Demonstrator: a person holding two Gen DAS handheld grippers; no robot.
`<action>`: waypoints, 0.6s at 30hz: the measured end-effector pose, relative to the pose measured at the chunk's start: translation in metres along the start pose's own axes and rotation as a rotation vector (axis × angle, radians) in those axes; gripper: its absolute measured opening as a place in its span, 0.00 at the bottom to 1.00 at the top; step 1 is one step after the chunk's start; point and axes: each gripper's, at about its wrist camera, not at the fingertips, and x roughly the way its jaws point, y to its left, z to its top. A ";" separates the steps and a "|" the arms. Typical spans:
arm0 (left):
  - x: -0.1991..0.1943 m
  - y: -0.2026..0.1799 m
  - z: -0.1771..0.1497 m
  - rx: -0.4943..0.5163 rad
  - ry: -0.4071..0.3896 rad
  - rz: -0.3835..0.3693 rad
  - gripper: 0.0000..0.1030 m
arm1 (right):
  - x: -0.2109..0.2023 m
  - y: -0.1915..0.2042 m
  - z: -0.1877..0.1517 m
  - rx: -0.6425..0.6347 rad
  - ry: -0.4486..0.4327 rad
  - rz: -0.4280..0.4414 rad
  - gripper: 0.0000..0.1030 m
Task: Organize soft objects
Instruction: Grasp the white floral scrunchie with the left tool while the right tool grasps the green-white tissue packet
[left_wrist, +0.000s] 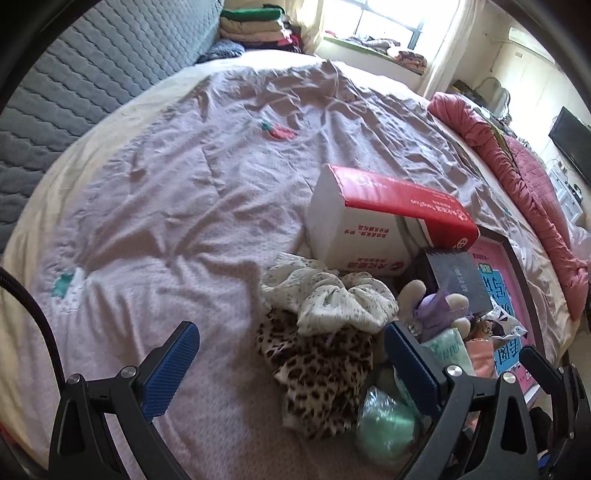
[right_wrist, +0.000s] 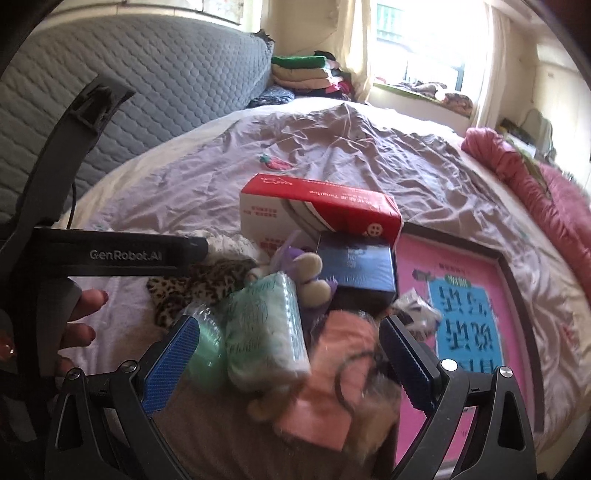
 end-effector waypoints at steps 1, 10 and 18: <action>0.003 -0.001 0.001 0.006 0.003 -0.003 0.98 | 0.003 0.002 0.002 -0.004 0.000 0.001 0.91; 0.030 0.003 0.010 0.024 0.044 -0.039 0.90 | 0.032 0.017 0.000 -0.075 0.059 0.022 0.65; 0.044 0.008 0.018 0.012 0.069 -0.097 0.70 | 0.052 0.027 -0.001 -0.148 0.090 -0.023 0.47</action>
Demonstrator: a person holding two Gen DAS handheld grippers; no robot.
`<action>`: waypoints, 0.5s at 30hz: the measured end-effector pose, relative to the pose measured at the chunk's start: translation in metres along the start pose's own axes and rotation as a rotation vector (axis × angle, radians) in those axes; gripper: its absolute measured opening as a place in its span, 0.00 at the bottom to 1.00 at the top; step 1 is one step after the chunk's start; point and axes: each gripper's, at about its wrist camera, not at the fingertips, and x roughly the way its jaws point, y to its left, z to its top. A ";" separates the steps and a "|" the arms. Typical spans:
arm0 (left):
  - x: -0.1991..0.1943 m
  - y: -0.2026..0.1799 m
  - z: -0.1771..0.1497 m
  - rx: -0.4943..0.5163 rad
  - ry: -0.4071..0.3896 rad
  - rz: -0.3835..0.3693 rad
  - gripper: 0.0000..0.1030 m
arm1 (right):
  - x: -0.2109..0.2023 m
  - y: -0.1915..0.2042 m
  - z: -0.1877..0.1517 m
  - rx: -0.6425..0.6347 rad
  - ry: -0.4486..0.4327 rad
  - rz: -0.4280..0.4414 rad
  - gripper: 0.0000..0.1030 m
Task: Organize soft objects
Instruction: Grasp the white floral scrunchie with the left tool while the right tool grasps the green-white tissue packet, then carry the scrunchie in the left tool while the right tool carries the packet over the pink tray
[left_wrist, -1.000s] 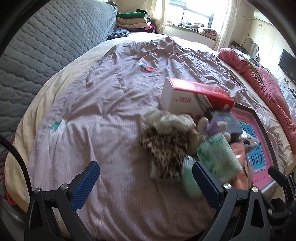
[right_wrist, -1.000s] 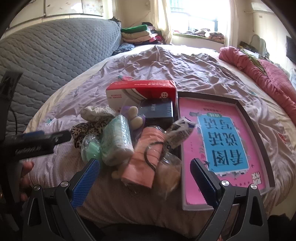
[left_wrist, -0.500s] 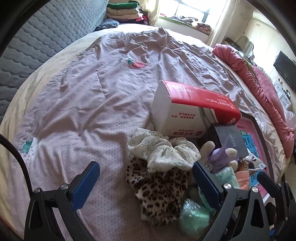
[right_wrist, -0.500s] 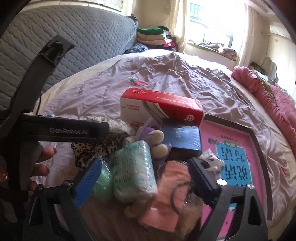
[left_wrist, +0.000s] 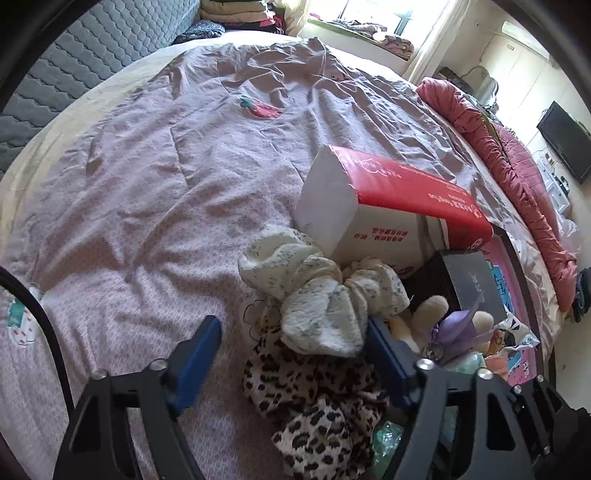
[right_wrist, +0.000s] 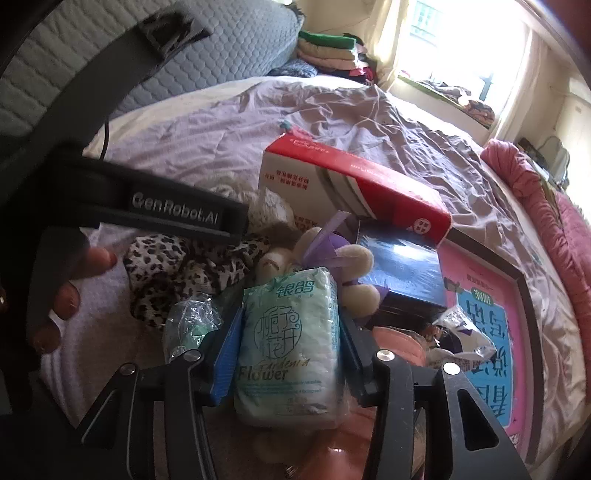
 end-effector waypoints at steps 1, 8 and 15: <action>0.001 0.001 0.000 -0.004 0.002 -0.013 0.64 | 0.000 0.000 -0.001 -0.001 -0.010 0.012 0.47; 0.009 -0.002 0.005 0.017 -0.007 -0.080 0.14 | -0.003 -0.016 -0.005 0.063 -0.038 0.093 0.41; -0.008 -0.004 0.002 0.026 -0.083 -0.179 0.06 | -0.024 -0.038 -0.006 0.177 -0.124 0.160 0.40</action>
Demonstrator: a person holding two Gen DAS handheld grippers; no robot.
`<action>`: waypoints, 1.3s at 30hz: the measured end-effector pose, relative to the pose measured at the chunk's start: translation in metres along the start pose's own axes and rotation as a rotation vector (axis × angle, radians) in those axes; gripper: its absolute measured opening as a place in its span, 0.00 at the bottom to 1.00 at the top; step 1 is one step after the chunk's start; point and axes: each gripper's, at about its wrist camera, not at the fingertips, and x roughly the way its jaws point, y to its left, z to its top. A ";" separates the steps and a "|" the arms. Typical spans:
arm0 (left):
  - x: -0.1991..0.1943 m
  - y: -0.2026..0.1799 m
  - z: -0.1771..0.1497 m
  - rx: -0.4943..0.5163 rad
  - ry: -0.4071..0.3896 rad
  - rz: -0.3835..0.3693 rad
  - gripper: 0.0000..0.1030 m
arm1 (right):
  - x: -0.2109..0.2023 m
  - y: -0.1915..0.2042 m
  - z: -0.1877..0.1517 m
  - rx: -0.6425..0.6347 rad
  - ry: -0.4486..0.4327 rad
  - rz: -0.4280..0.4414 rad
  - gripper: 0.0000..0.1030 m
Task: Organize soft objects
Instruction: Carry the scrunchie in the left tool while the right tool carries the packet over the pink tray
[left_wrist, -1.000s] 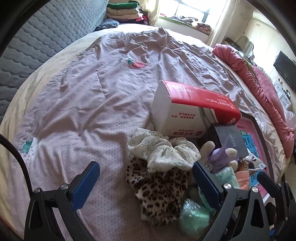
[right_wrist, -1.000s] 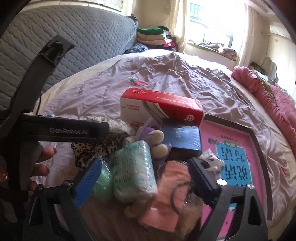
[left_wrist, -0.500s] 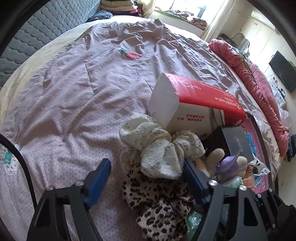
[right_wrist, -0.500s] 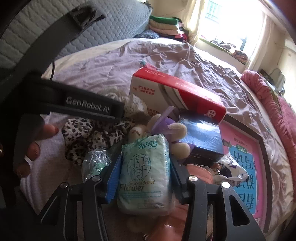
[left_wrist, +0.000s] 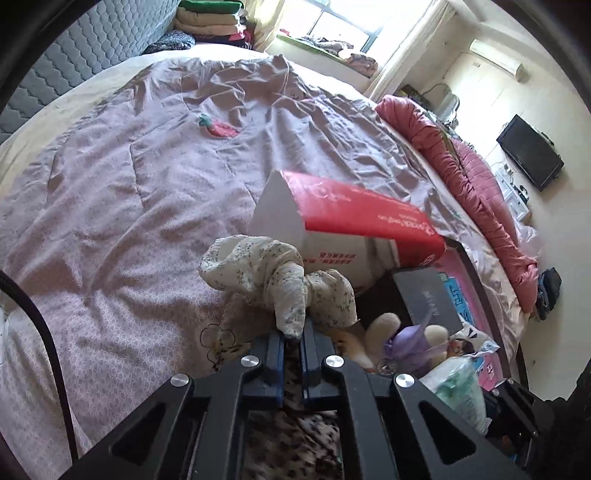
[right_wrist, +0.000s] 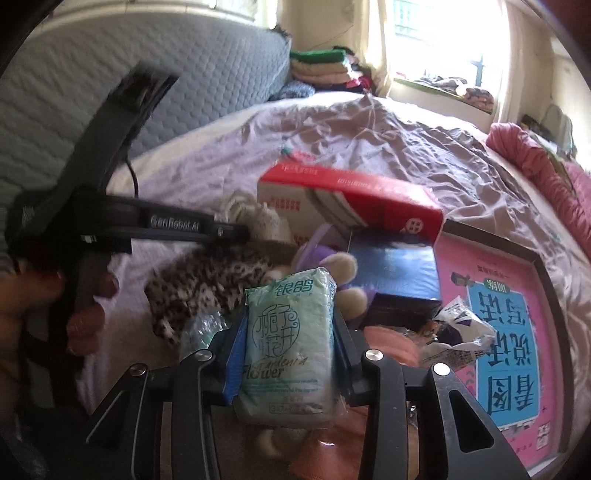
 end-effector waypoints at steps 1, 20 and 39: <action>-0.003 -0.002 0.000 0.008 -0.011 -0.001 0.06 | -0.004 -0.003 0.001 0.014 -0.013 0.007 0.40; -0.067 -0.064 -0.009 0.109 -0.140 0.003 0.05 | -0.059 -0.043 0.004 0.153 -0.139 -0.045 0.40; -0.075 -0.197 -0.049 0.274 -0.118 -0.097 0.05 | -0.149 -0.168 -0.028 0.325 -0.213 -0.262 0.40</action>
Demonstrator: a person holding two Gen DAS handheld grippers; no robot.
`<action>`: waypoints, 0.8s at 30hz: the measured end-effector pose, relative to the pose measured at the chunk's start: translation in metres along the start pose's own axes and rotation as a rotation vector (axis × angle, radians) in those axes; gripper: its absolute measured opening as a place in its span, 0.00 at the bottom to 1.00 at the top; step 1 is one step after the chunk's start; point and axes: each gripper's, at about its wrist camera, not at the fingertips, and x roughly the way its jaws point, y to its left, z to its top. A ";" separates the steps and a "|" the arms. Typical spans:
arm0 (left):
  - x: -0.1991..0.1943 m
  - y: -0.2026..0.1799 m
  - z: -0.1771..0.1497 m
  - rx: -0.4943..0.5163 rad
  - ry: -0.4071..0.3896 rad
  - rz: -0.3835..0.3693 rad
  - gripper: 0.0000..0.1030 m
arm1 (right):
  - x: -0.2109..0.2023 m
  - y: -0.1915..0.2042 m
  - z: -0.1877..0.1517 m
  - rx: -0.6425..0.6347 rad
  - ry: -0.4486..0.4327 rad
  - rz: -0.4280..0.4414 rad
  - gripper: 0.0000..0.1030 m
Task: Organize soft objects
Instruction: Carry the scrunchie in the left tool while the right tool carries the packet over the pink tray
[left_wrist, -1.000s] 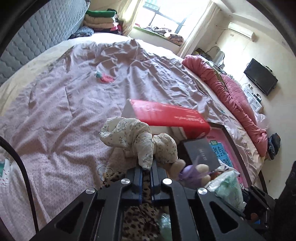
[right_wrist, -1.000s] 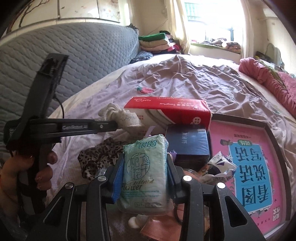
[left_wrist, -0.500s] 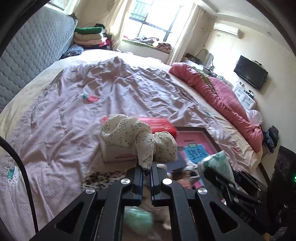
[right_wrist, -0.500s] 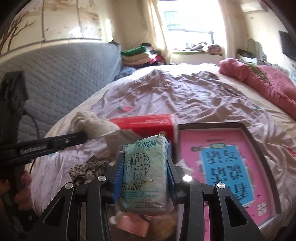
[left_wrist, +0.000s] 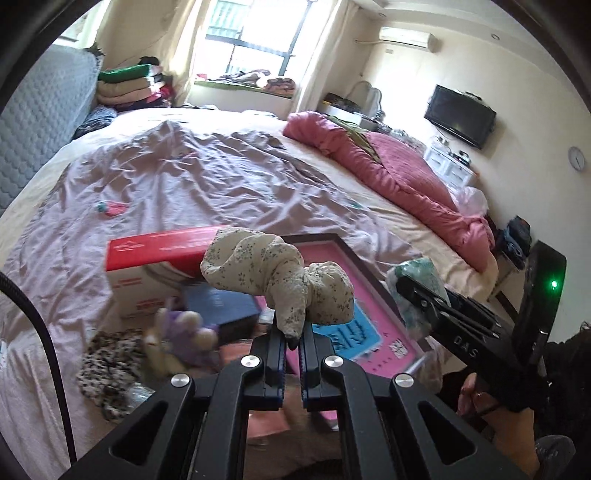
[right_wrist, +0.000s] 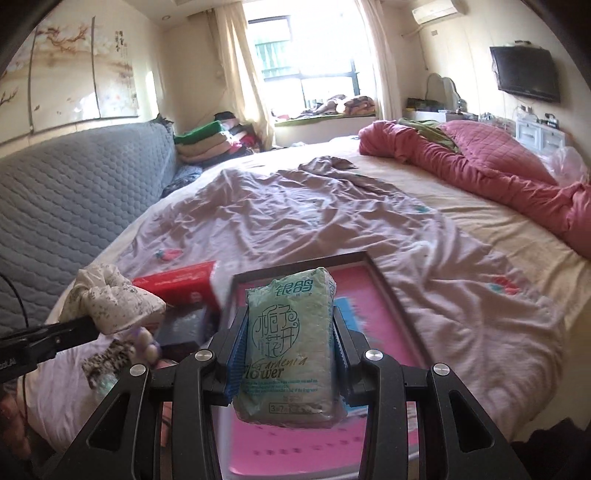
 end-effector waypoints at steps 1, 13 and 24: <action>0.001 -0.005 -0.001 0.004 0.003 -0.006 0.05 | -0.001 -0.003 0.000 0.005 0.004 -0.004 0.40; 0.029 -0.062 -0.015 0.089 0.078 -0.005 0.05 | -0.009 -0.035 -0.005 0.053 0.017 0.012 0.40; 0.085 -0.086 -0.045 0.141 0.200 -0.001 0.06 | 0.011 -0.053 -0.016 0.084 0.078 0.002 0.41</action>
